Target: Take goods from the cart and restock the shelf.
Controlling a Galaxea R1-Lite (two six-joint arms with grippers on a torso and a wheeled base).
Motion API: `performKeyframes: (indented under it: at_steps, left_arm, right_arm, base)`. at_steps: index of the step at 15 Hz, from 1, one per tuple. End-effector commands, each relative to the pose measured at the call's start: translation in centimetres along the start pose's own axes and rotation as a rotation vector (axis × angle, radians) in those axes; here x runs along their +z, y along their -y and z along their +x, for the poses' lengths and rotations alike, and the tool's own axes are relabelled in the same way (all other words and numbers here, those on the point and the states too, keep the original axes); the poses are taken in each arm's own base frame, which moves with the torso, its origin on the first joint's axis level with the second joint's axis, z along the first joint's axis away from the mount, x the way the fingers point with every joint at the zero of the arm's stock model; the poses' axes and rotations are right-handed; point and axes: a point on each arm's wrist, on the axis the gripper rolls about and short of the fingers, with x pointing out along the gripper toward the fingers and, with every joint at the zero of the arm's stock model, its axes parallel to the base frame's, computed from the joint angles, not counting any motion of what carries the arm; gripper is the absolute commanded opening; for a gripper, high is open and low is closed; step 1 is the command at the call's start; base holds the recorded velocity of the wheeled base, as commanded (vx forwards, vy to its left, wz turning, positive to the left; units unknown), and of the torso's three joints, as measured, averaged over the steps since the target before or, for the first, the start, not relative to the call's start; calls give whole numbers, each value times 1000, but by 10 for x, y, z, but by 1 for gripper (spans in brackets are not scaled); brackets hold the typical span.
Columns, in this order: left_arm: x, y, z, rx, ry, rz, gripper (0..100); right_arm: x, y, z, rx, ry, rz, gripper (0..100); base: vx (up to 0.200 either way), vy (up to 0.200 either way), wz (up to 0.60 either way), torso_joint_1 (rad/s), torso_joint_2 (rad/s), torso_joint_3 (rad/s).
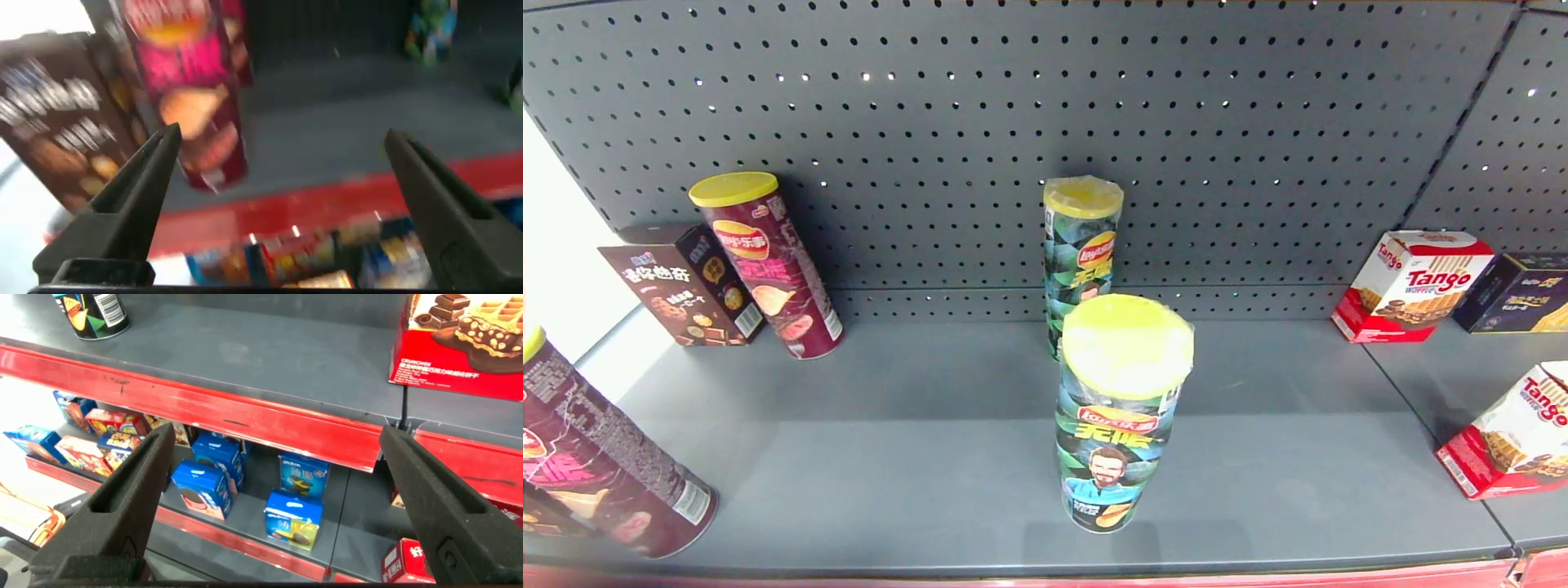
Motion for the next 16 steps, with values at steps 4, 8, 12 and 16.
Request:
performKeyframes:
  at_steps: [4, 8, 12, 16]
  left_arm:
    - [-9, 1, -1, -22, -84, -20, 100]
    - [-9, 2, -1, -36, -85, -53, 100]
    - [-18, -2, -2, 140, -179, -21, 100]
    - [-16, -2, -2, 149, -176, -26, 100]
  right_arm:
    - [0, 0, 0, 1, -2, -1, 100]
    - [0, 0, 0, 1, -2, -1, 100]
    - [0, 0, 0, 1, -1, -1, 100]
    - [0, 0, 0, 1, -1, -1, 100]
  base:
    - [0, 0, 0, 0, 0, 0]
    - [0, 0, 0, 0, 0, 0]
    - [0, 0, 0, 0, 0, 0]
    - [0, 0, 0, 0, 0, 0]
